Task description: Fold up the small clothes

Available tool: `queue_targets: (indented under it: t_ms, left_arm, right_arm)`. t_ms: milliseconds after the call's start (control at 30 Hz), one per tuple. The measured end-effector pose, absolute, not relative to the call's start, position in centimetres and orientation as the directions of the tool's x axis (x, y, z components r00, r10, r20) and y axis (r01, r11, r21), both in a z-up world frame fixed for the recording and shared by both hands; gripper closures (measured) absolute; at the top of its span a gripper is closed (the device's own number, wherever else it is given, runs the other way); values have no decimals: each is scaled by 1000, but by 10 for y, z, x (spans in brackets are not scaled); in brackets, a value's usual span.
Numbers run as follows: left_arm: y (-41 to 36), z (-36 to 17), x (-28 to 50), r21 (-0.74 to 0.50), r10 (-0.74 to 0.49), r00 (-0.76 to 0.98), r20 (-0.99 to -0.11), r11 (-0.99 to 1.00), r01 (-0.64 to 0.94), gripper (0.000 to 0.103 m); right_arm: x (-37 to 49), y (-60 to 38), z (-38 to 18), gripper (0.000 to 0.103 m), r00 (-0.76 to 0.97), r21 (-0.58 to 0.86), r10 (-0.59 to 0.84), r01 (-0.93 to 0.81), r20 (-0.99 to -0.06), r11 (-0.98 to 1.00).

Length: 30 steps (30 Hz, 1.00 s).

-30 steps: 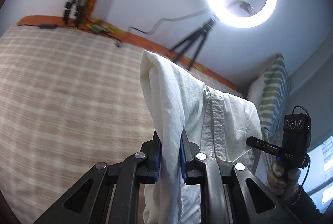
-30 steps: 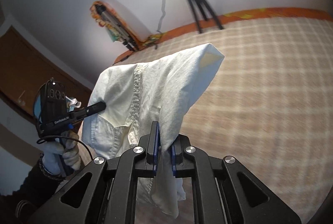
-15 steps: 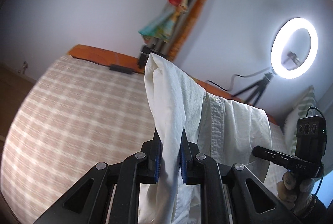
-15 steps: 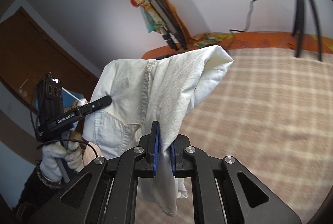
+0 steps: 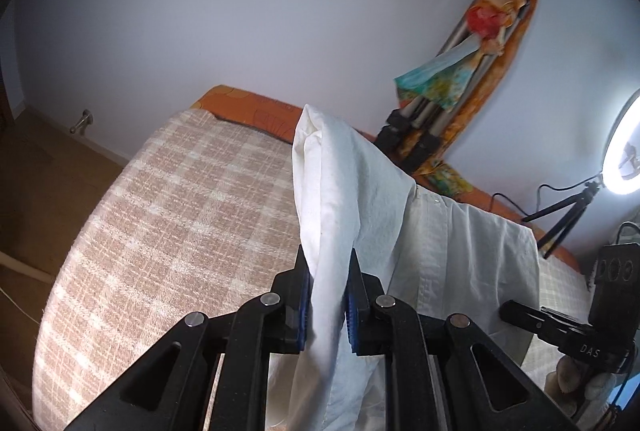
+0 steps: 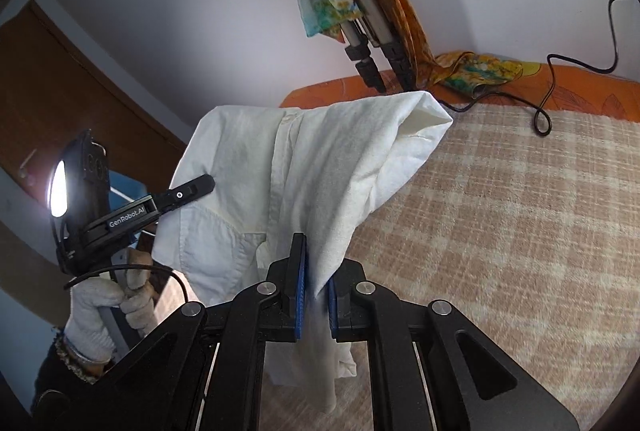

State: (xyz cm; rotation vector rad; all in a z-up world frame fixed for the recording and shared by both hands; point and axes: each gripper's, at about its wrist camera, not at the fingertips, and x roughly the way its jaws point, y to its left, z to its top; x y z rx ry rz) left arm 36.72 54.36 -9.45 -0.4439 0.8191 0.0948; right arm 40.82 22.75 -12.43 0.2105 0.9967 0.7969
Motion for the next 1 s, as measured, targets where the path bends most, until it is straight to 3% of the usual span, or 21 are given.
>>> queue_targets:
  t_ms: [233, 400, 433, 467, 767, 1000]
  left_arm:
    - [542, -106, 375, -270, -15, 668, -744, 921, -280, 87]
    - [540, -103, 371, -203, 69, 667, -742, 925, -322, 72]
    - [541, -101, 370, -202, 74, 671, -737, 924, -323, 71]
    - [540, -98, 367, -197, 80, 676, -733, 926, -323, 69]
    - [511, -63, 338, -170, 99, 707, -700, 938, -301, 59]
    - [465, -23, 296, -153, 98, 751, -652, 954, -258, 57]
  right_arm:
    - [419, 226, -139, 95, 315, 436, 626, -500, -713, 748]
    - [423, 237, -142, 81, 371, 307, 522, -502, -768, 808]
    - [422, 236, -140, 72, 381, 292, 514, -505, -768, 812]
    - [421, 234, -138, 70, 393, 280, 507, -507, -767, 815]
    - [396, 214, -105, 60, 448, 232, 501, -530, -740, 816]
    - [361, 194, -72, 60, 484, 202, 510, -554, -711, 808]
